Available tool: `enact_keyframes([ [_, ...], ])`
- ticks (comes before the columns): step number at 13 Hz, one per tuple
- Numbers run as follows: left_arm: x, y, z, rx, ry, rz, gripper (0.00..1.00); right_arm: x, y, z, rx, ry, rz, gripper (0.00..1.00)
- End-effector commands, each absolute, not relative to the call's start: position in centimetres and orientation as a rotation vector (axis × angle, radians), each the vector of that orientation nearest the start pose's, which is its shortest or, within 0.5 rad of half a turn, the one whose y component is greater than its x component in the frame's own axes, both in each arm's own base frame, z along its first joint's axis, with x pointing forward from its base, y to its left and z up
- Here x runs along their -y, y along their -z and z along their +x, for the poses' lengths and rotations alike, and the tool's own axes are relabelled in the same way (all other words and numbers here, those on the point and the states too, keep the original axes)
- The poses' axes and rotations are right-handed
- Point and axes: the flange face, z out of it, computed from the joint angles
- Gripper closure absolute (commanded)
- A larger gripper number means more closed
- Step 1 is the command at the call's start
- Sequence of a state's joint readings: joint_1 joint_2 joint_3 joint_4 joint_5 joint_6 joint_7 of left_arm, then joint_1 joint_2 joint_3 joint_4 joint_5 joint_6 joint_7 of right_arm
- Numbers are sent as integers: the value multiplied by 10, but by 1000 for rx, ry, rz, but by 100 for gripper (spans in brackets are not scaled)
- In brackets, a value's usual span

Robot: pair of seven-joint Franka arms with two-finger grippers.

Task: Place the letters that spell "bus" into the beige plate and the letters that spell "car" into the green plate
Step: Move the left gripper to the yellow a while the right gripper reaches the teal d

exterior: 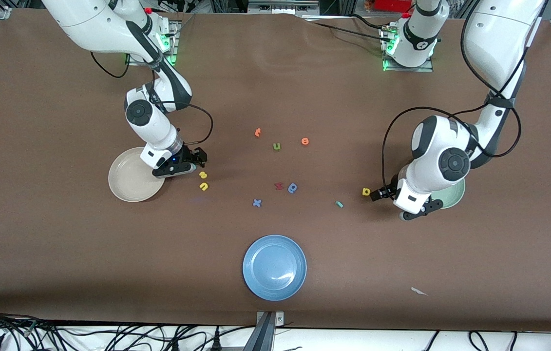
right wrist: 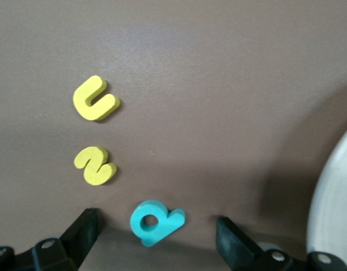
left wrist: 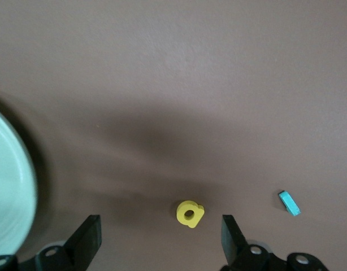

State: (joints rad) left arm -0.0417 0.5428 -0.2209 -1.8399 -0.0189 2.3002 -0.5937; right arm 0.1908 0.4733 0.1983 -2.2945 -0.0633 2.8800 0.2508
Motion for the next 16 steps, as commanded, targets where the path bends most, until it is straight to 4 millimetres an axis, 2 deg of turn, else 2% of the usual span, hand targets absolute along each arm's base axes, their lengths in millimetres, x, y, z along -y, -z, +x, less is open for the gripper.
enact_keyframes([
  [1,173,-224,616,618,-189,-3167,6,-225,-161,486,323,169,-3019,5],
  [3,173,-218,617,621,-176,-3172,7,-228,-161,485,337,169,-3018,6],
  [4,175,-214,617,620,-164,-3177,9,-227,-161,485,342,169,-3018,11],
  [5,176,-208,617,619,-159,-3179,11,-227,-161,486,345,172,-3017,12],
  [8,181,-196,614,606,-182,-3174,11,-224,-161,487,337,170,-3022,19],
  [10,182,-193,610,597,-193,-3172,11,-224,-160,486,337,168,-3022,28],
  [13,182,-190,606,578,-216,-3163,10,-223,-160,487,337,169,-3023,53],
  [16,189,-188,603,566,-205,-3146,10,-221,-158,487,332,163,-3027,64],
])
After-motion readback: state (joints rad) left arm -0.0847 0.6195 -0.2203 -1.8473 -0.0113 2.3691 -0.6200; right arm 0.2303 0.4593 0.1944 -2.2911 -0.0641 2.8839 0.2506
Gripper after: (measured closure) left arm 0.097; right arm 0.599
